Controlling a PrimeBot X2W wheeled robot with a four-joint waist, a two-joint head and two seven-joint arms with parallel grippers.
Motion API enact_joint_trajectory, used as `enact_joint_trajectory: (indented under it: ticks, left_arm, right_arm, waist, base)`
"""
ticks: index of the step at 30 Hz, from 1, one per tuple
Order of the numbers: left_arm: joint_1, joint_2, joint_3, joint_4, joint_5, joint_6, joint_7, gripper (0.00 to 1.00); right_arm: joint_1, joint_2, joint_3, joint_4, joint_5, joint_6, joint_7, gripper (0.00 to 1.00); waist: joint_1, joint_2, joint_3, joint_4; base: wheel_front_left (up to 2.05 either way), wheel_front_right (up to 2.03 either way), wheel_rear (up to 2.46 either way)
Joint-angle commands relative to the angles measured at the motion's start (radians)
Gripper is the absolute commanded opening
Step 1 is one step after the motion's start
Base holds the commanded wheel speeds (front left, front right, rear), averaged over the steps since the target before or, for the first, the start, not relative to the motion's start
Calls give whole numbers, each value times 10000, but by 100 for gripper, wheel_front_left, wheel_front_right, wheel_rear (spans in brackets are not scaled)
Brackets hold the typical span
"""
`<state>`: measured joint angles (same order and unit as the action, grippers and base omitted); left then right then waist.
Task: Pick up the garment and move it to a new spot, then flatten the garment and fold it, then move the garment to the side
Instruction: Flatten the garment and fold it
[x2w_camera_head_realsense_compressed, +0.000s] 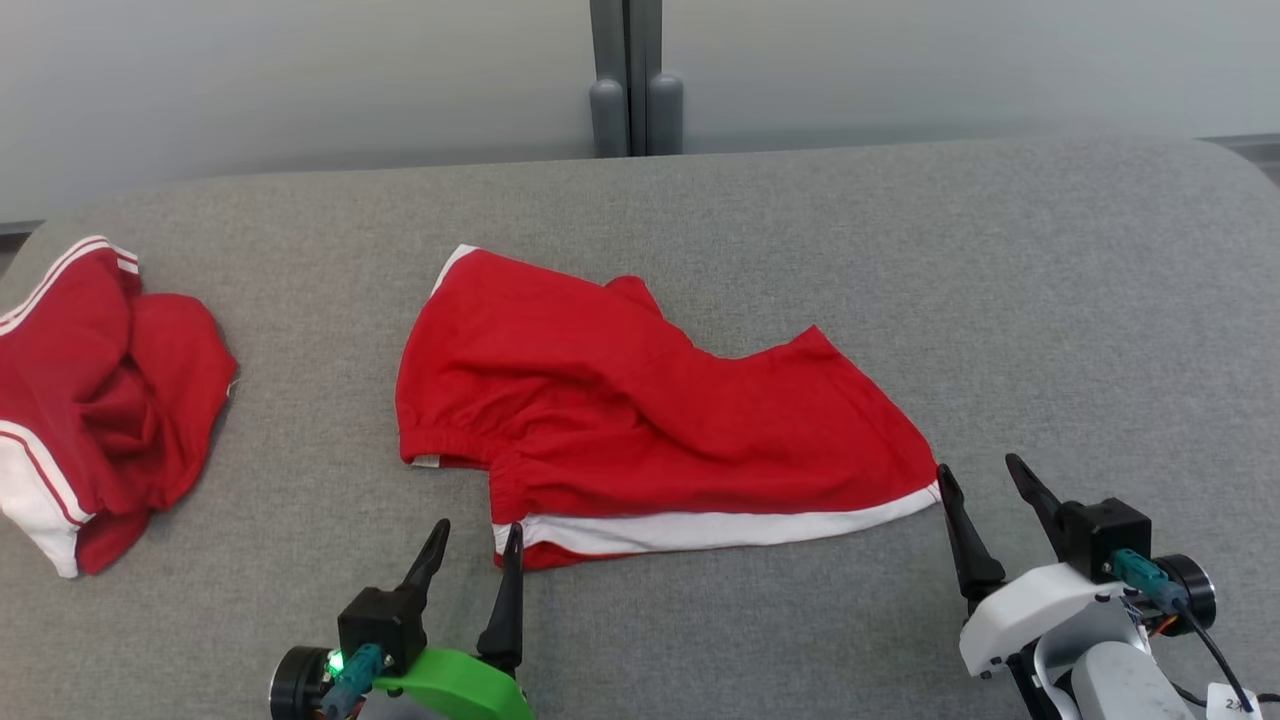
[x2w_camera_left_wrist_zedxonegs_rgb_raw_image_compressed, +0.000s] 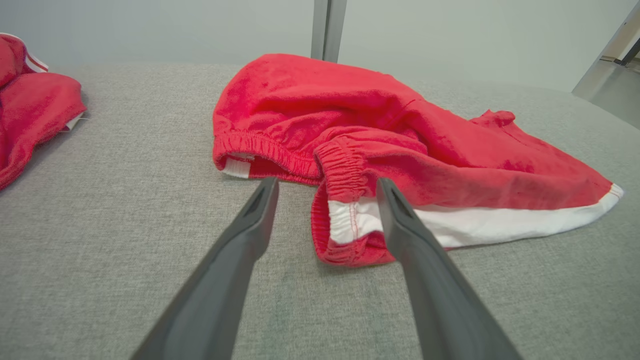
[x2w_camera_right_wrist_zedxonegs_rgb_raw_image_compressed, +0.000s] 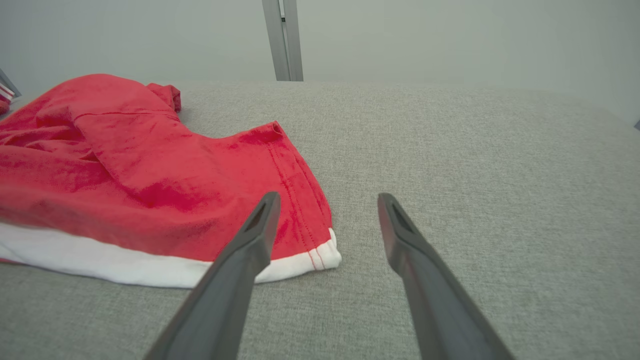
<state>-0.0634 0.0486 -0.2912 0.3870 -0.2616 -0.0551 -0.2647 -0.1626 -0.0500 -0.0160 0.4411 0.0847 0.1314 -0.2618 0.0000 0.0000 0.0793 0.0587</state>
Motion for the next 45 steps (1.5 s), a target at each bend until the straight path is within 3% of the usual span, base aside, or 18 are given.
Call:
enact_joint_trajectory:
  ticks: [1,21,36,37,38,39,40,42,45]
  left_arm:
    - [-234,42,-46,112,-149,-87,5,100]
    - [-899,41,-525,547,-565,-491,6,100]
    - [-1063,41,-800,565,-740,-629,6,100]
    - [-1102,41,-808,573,-758,-650,6,100]
    - [-1113,41,-812,583,-753,-664,6,100]
    - [-1107,41,-823,613,-781,-659,6,100]
    - [-1104,41,-830,627,-800,-674,6,80]
    - [-1104,41,-838,635,-798,-691,6,2]
    - [-1058,41,-816,468,-836,-713,6,0]
  right_arm:
    - [-176,-30,49,80,50,-14,-47,100]
    - [-987,-32,-294,892,120,-14,-47,100]
    - [-1272,-29,82,1926,127,-14,-21,98]
    - [-1276,-20,151,2019,145,-12,-11,56]
    - [-1272,-13,234,2089,180,-9,-11,25]
    - [-1265,0,305,2156,224,-5,10,0]
    - [-1272,7,332,2166,284,-6,13,0]
    - [-1289,-4,358,2150,351,-6,13,0]
    - [-1270,-30,377,2033,474,-8,10,0]
  waist:
    - [0,0,395,77]
    - [0,0,1284,53]
    - [0,0,1528,205]
    - [0,0,1543,221]
    - [0,0,1543,230]
    - [0,0,1541,236]
    - [0,0,1538,240]
    - [0,0,1537,253]
    - [0,0,1507,284]
  base:
    - [0,0,0]
    - [0,0,0]
    - [0,0,0]
    - [0,0,0]
    - [0,0,0]
    - [0,0,0]
    - [0,0,0]
    - [0,0,0]
    - [0,0,0]
